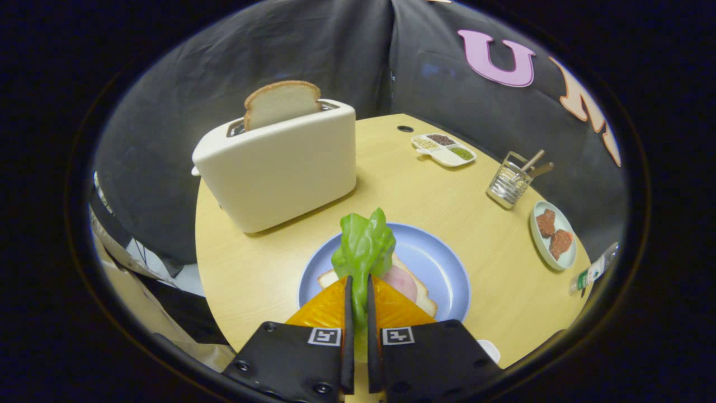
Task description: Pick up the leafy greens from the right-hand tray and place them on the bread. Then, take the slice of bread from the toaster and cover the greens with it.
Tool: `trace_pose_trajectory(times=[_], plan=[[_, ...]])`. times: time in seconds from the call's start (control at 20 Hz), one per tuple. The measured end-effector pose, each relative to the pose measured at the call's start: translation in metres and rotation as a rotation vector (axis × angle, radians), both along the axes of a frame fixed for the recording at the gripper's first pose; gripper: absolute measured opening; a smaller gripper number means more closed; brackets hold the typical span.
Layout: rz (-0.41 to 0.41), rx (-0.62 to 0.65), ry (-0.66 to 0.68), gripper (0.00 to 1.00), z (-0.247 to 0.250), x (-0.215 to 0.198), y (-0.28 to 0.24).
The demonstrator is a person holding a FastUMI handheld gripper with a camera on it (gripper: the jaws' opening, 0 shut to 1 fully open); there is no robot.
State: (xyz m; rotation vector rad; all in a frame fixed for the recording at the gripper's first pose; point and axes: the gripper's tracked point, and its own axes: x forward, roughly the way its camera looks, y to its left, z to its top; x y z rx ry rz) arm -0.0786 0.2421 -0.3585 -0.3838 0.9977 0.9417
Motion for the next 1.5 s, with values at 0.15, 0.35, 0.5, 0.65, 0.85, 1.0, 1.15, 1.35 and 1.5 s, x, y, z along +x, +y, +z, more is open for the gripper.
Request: trace_pose_trajectory(times=[0.15, 0.35, 0.5, 0.65, 0.85, 1.0, 1.15, 1.35, 1.5], plan=[[-0.002, -0.021, 0.03, 0.26, -0.01, -0.002, 0.0], [-0.009, -0.068, 0.028, 0.37, -0.021, 0.002, -0.006], [-0.017, -0.083, 0.036, 0.59, -0.024, 0.003, -0.007], [-0.024, -0.088, 0.04, 0.83, -0.021, 0.002, -0.009], [-0.049, -0.071, 0.017, 1.0, -0.004, 0.007, -0.006], [-0.079, -0.035, 0.003, 1.0, 0.017, 0.011, 0.004], [-0.112, 0.024, -0.026, 1.0, 0.048, 0.018, 0.022], [-0.134, 0.058, -0.086, 1.0, 0.082, 0.03, 0.041], [-0.153, 0.097, -0.093, 1.0, 0.105, 0.034, 0.062]])
